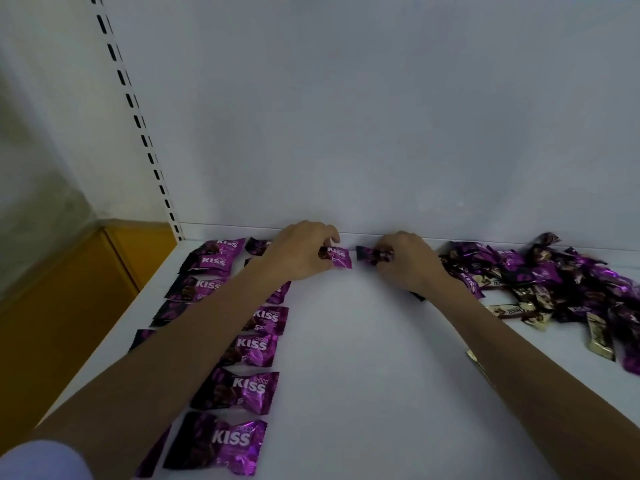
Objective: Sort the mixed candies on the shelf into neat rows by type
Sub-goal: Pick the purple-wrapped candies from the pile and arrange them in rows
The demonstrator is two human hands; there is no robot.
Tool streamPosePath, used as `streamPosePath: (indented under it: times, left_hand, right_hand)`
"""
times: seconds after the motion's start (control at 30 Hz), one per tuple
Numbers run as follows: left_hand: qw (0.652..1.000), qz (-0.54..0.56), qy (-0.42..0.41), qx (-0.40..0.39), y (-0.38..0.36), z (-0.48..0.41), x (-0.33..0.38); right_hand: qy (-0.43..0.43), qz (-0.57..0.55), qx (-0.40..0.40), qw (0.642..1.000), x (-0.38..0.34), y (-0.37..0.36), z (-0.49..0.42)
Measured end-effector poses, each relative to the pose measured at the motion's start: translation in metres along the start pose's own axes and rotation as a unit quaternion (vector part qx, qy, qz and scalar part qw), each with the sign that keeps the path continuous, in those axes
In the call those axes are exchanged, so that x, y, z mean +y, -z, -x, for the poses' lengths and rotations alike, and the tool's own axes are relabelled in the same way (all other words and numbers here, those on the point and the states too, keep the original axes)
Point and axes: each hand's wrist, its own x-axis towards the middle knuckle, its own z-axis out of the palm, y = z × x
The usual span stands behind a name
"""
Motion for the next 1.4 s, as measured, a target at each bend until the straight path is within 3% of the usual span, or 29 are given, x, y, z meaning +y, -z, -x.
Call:
streamPosePath:
  times: [0.57,0.9,1.17,1.27,1.4]
  left_hand:
    - [0.996,-0.087,0.022,0.017,-0.008,-0.01,-0.006]
    - [0.997,-0.023,0.003,0.071,-0.008,-0.015,0.047]
    - [0.999,0.009,-0.017,0.035,-0.032,-0.031,0.137]
    - [0.999,-0.031,0.019,-0.005,-0.049,-0.031,0.151]
    - [0.996,-0.045,0.077,-0.03,-0.066,-0.024,0.158]
  right_hand:
    - [0.028,-0.035,0.025,0.999,0.001,-0.012,-0.005]
    - [0.022,-0.035,0.078,0.996,0.04,0.026,0.011]
    - [0.009,-0.002,0.057,0.998,0.126,0.067,0.033]
    - [0.035,-0.009,0.01,0.999,0.142,0.066,0.038]
    - [0.061,-0.018,0.024,0.998,0.151,0.063,0.04]
